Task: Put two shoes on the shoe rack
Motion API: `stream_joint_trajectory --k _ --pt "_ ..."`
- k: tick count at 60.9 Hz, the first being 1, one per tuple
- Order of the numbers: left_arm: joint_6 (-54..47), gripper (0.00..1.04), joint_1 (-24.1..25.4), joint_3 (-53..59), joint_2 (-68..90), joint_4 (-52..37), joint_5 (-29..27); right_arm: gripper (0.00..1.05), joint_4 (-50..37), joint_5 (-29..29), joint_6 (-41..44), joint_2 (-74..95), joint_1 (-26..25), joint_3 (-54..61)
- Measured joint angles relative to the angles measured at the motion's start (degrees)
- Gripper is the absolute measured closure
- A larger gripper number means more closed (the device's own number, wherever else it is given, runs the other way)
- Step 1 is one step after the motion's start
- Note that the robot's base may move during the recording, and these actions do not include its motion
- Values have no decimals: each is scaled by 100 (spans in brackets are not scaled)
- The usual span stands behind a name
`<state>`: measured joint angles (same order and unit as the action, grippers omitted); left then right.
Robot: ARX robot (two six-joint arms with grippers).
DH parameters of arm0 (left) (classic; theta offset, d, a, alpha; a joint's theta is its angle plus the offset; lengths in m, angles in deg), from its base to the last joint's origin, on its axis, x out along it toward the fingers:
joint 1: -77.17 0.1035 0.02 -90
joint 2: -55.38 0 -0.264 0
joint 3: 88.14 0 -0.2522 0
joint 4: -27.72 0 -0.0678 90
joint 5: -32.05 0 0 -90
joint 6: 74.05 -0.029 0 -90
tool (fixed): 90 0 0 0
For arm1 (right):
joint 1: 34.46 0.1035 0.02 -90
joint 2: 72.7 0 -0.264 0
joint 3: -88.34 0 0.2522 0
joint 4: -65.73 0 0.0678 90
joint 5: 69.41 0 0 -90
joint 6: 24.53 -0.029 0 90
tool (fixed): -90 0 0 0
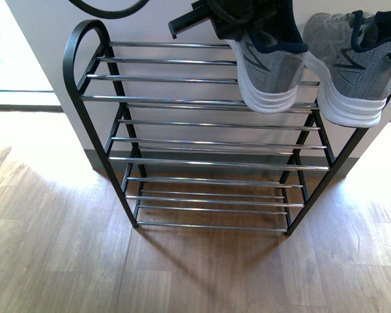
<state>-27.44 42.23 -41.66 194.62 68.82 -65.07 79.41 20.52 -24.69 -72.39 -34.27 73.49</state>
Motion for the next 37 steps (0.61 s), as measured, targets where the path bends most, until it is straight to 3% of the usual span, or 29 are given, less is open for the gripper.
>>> stream_joint_trajectory --k 10,37 --pt "-280 103 -236 -522 177 466 120 9 0 2 0 0 0 -2" --pt "-433 103 -184 -160 177 374 153 9 0 9 0 0 0 0"
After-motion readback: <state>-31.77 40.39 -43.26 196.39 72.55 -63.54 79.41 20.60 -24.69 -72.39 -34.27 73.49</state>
